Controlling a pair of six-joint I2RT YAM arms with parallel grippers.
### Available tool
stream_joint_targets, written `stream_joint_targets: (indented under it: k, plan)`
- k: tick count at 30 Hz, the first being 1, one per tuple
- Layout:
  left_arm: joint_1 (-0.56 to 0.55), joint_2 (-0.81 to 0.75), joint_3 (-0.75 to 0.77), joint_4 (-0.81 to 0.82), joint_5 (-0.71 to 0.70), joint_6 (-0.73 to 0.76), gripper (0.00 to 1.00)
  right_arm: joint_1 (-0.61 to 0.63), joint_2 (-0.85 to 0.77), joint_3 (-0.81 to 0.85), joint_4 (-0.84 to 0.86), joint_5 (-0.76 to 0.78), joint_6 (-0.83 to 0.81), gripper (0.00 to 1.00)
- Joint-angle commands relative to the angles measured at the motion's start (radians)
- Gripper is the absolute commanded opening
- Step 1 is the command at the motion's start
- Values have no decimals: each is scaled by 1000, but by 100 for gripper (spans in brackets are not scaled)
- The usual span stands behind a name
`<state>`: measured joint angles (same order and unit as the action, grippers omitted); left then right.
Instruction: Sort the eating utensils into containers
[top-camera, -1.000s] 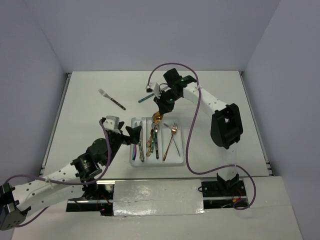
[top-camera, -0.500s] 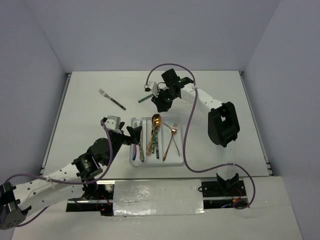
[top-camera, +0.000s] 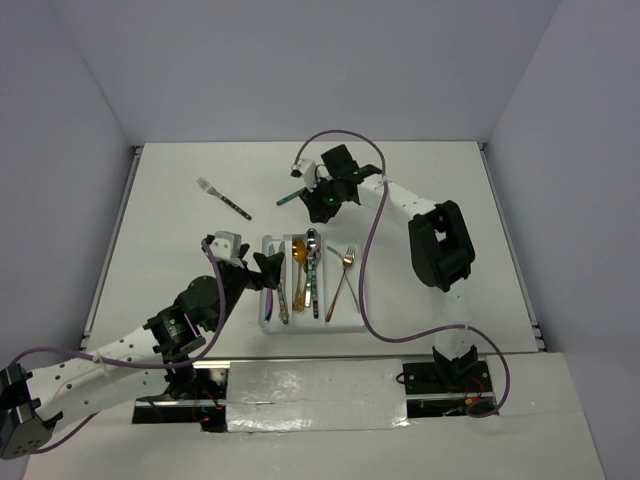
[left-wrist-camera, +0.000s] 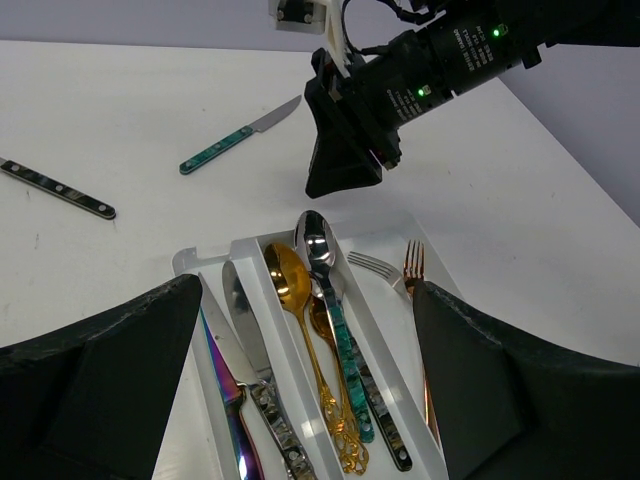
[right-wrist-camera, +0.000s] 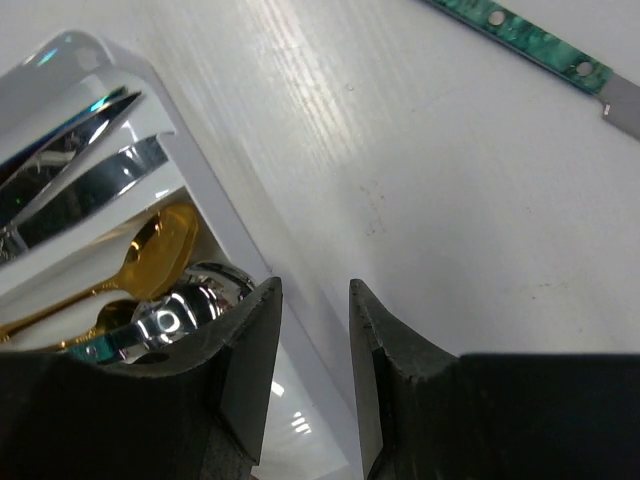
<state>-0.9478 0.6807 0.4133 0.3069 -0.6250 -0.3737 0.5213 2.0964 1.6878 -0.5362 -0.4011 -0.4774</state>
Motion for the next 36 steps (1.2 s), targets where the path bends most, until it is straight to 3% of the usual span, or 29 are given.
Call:
stream_joint_targets:
  k: [1, 18, 36]
  plan:
    - [-3, -13, 21, 41, -8, -13, 99, 6, 2, 47, 98, 50, 150, 41]
    - [-3, -38, 19, 34, 1, -21, 99, 72, -2, -14, 82, 338, 296, 40]
    - [-5, -64, 16, 27, 2, -24, 99, 109, -65, -143, 173, 453, 372, 39]
